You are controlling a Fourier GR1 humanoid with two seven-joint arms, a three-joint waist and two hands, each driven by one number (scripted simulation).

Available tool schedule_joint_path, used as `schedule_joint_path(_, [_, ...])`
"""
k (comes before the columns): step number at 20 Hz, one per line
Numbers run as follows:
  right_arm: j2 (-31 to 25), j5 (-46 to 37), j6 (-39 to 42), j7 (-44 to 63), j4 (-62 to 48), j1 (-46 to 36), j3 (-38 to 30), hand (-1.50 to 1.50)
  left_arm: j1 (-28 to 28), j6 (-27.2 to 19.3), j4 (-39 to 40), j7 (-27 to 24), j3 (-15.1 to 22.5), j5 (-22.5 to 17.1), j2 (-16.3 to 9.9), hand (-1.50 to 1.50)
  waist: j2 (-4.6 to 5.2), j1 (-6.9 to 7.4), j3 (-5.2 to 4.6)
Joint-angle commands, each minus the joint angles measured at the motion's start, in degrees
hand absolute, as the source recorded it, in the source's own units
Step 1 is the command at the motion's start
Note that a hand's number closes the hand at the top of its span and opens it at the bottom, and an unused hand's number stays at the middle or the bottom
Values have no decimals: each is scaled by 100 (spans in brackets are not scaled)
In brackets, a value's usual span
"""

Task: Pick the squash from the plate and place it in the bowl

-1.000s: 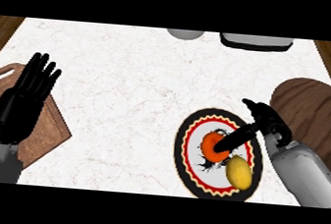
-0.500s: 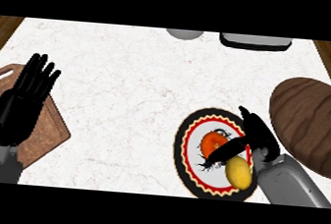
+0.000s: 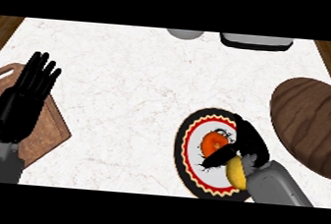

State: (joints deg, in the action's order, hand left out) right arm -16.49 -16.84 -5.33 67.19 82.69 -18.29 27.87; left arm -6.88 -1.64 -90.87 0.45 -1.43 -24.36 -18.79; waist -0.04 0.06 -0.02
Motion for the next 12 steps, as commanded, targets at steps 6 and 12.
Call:
schedule_joint_path(6, [633,-229,99,654,-892,-287,-293,-150,5,66,125,-109,6,201,184,0,9,24,1])
schedule_joint_path(12, [587,-367,663,237,-1136,-362,-226,150,-210,67,309,-153,-48,303,306,0,11,10,1])
